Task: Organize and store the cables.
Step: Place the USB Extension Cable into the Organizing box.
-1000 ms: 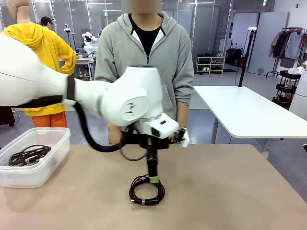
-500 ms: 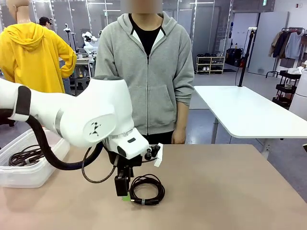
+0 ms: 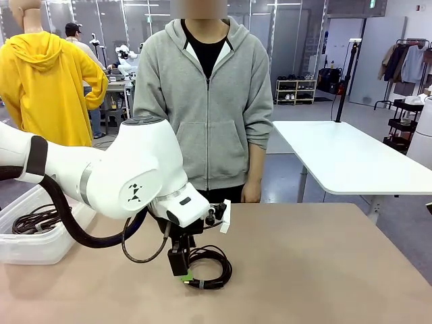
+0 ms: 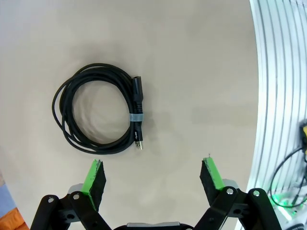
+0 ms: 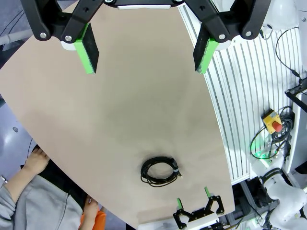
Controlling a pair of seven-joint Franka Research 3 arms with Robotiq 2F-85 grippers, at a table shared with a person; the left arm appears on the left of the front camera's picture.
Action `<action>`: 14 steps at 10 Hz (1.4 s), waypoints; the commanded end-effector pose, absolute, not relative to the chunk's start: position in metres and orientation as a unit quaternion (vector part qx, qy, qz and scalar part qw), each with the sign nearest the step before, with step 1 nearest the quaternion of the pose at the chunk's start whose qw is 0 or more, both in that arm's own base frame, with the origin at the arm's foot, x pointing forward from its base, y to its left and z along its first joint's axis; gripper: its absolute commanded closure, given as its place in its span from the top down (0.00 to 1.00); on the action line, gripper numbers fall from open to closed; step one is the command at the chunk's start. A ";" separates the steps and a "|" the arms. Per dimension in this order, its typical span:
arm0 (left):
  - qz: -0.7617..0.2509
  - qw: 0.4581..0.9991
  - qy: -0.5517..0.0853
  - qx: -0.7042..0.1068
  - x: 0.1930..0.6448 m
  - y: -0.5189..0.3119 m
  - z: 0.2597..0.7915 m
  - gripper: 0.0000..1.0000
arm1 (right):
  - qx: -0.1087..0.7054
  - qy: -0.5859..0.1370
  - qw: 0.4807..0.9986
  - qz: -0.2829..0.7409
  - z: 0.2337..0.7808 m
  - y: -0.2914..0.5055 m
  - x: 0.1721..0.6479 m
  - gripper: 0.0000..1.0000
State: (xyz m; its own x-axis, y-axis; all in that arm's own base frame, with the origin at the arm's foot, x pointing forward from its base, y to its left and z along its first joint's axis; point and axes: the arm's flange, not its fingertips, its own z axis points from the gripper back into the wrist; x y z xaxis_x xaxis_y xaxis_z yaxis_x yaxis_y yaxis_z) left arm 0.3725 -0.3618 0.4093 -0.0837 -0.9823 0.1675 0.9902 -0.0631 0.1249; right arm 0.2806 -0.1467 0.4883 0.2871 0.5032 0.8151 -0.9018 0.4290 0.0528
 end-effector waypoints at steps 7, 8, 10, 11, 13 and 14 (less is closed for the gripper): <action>-0.719 0.686 -0.104 -0.048 0.379 -0.354 0.405 1.00 | 0.267 -0.379 0.756 0.463 0.489 -0.146 0.281 1.00; -0.718 0.686 -0.109 -0.050 0.387 -0.360 0.400 1.00 | 0.267 -0.379 0.756 0.463 0.489 -0.146 0.281 1.00; -0.713 0.692 -0.104 -0.042 0.401 -0.371 0.391 1.00 | 0.267 -0.379 0.756 0.463 0.489 -0.146 0.281 1.00; -0.716 0.690 -0.096 -0.048 0.408 -0.374 0.382 1.00 | 0.267 -0.379 0.756 0.463 0.489 -0.146 0.281 1.00; -0.709 0.697 -0.096 -0.053 0.419 -0.383 0.366 1.00 | 0.267 -0.379 0.756 0.463 0.489 -0.146 0.281 1.00; -0.705 0.702 -0.089 -0.053 0.424 -0.386 0.358 1.00 | 0.267 -0.379 0.756 0.463 0.489 -0.146 0.281 1.00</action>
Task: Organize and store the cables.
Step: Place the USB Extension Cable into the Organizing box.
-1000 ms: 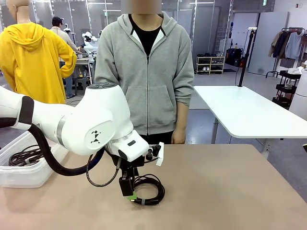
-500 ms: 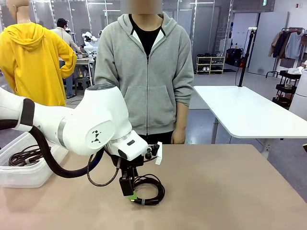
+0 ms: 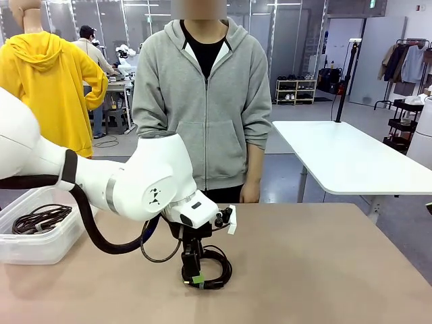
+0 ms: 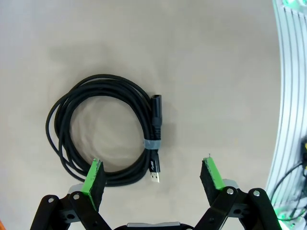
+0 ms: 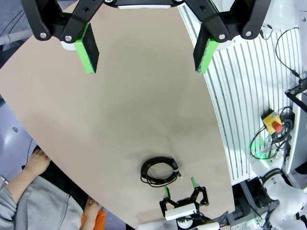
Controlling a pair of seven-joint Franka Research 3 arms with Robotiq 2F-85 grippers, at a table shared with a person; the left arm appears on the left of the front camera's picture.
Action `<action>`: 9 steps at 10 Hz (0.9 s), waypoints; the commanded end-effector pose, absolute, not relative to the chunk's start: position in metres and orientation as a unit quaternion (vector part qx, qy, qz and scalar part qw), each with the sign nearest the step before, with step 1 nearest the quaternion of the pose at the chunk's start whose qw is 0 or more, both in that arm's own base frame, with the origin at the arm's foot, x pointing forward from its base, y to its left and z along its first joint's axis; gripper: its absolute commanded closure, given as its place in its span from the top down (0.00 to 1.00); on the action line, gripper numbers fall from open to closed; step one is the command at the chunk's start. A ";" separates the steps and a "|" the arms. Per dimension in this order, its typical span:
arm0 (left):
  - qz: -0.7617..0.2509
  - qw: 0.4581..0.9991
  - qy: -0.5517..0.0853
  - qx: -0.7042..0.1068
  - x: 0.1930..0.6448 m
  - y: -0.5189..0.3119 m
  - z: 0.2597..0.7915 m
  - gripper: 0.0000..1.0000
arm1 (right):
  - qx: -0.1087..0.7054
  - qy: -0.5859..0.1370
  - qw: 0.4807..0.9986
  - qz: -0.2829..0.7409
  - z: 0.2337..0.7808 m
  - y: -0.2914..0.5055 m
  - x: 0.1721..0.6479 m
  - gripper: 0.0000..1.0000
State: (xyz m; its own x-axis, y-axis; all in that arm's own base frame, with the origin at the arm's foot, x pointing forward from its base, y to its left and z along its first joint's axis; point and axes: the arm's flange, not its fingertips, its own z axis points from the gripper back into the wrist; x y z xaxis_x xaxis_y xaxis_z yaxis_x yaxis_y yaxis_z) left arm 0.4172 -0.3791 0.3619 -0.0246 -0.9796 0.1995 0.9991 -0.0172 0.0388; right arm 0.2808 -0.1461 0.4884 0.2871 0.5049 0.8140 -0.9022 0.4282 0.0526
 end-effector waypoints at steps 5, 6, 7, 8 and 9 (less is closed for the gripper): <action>-0.707 0.701 -0.073 -0.053 0.445 -0.390 0.321 1.00 | 0.267 -0.379 0.756 0.463 0.489 -0.146 0.281 1.00; -0.707 0.700 -0.077 -0.059 0.446 -0.389 0.319 1.00 | 0.267 -0.379 0.756 0.463 0.489 -0.146 0.281 1.00; -0.711 0.696 -0.076 -0.063 0.445 -0.390 0.316 1.00 | 0.267 -0.379 0.756 0.463 0.489 -0.146 0.281 1.00; -0.714 0.695 -0.063 -0.065 0.444 -0.393 0.311 0.96 | 0.267 -0.379 0.756 0.463 0.489 -0.146 0.281 1.00; -0.715 0.694 -0.052 -0.068 0.444 -0.397 0.304 0.62 | 0.267 -0.379 0.756 0.463 0.489 -0.146 0.281 1.00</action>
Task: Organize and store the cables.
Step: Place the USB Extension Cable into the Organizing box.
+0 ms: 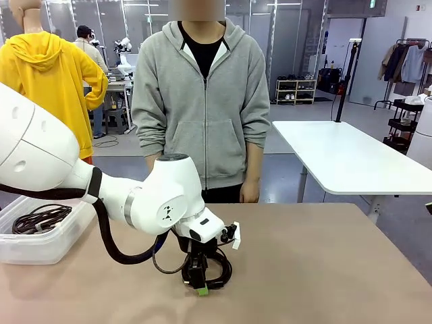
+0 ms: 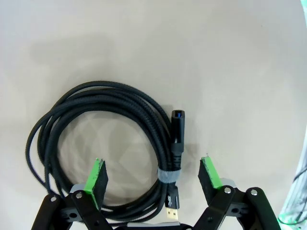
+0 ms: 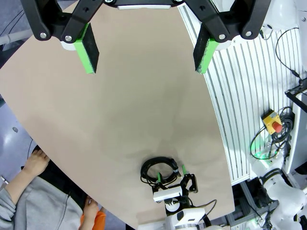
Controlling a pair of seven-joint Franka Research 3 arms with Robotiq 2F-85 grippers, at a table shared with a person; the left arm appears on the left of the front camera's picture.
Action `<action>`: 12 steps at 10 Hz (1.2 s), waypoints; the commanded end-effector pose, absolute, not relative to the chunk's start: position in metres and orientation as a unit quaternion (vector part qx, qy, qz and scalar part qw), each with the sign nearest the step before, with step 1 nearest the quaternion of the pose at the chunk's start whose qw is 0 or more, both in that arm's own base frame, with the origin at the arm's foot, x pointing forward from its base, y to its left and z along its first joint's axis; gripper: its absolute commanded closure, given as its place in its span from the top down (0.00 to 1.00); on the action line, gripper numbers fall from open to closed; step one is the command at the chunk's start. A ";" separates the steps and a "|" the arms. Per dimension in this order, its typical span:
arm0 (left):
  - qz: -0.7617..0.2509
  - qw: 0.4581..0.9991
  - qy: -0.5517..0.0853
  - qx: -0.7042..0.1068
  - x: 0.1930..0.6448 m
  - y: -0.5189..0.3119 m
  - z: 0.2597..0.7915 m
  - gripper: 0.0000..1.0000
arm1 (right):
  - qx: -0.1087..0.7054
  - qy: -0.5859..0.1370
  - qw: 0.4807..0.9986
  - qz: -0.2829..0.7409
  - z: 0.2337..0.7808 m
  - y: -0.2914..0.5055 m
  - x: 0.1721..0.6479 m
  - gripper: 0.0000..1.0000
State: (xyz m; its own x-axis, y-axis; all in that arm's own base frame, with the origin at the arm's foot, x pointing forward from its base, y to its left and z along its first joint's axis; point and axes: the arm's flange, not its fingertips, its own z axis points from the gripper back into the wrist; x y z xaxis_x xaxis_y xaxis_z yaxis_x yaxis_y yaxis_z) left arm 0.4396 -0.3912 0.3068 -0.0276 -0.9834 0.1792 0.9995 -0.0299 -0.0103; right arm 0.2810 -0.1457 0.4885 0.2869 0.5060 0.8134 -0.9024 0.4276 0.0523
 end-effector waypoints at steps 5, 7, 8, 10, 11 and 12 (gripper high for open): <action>-0.711 0.700 -0.034 -0.055 0.439 -0.393 0.311 0.00 | 0.267 -0.379 0.756 0.463 0.489 -0.146 0.281 1.00; -0.709 0.704 -0.018 -0.052 0.435 -0.393 0.318 0.00 | 0.267 -0.379 0.756 0.463 0.489 -0.146 0.281 1.00; -0.708 0.704 -0.020 -0.048 0.431 -0.392 0.328 0.00 | 0.267 -0.379 0.756 0.463 0.489 -0.146 0.281 1.00; -0.711 0.700 -0.036 -0.052 0.422 -0.385 0.367 0.00 | 0.267 -0.379 0.756 0.463 0.489 -0.146 0.281 1.00; -0.704 0.708 -0.027 -0.047 0.417 -0.377 0.394 0.00 | 0.267 -0.379 0.756 0.463 0.489 -0.146 0.281 1.00; -0.710 0.702 -0.029 -0.051 0.408 -0.369 0.423 0.00 | 0.267 -0.379 0.756 0.463 0.489 -0.146 0.281 1.00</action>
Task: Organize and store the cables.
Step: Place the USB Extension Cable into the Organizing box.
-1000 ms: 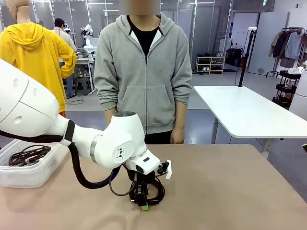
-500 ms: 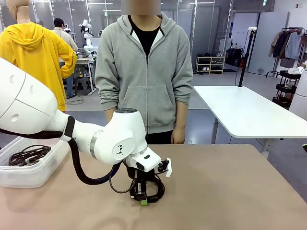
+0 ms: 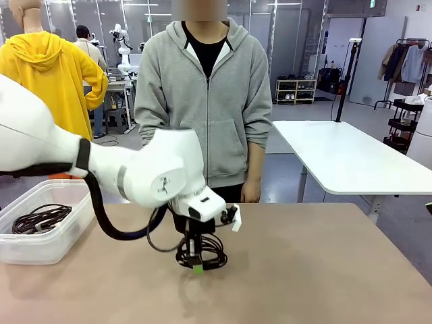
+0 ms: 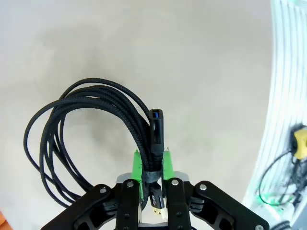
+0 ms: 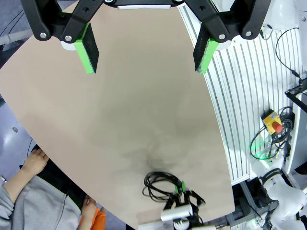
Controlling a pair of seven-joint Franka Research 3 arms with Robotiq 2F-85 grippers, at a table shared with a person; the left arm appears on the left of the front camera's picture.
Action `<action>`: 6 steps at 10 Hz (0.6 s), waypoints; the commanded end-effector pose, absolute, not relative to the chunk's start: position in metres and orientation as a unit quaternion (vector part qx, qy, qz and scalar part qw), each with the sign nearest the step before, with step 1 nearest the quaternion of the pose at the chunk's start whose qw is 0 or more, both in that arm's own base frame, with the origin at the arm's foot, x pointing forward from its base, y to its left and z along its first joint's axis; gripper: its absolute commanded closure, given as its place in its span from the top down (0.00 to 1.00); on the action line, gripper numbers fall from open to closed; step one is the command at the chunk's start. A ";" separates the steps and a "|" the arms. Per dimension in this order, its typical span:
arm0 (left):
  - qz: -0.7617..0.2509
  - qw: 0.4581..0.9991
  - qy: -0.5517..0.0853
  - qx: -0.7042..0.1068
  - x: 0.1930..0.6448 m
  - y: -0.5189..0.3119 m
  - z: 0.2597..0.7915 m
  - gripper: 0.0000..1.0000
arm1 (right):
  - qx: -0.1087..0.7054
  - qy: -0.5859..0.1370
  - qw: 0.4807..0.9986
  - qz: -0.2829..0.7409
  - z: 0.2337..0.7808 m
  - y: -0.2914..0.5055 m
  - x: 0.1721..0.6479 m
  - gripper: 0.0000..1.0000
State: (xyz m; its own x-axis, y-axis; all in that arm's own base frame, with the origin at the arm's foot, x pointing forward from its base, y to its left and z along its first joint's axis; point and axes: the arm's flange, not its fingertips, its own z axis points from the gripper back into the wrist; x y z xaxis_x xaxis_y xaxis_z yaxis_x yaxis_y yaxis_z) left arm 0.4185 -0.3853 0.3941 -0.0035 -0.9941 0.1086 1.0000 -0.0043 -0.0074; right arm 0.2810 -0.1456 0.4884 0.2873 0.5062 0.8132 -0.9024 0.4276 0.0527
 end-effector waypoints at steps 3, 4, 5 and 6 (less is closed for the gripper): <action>-0.733 0.677 -0.046 -0.045 0.390 -0.346 0.469 0.00 | 0.267 -0.379 0.756 0.463 0.489 -0.146 0.281 1.00; -0.740 0.670 -0.051 -0.038 0.387 -0.347 0.472 0.00 | 0.267 -0.379 0.756 0.463 0.489 -0.146 0.281 1.00; -0.737 0.675 -0.035 -0.001 0.386 -0.357 0.472 0.00 | 0.267 -0.379 0.756 0.463 0.489 -0.146 0.281 1.00; -0.731 0.680 -0.048 -0.033 0.392 -0.354 0.482 0.00 | 0.267 -0.379 0.756 0.463 0.489 -0.146 0.281 1.00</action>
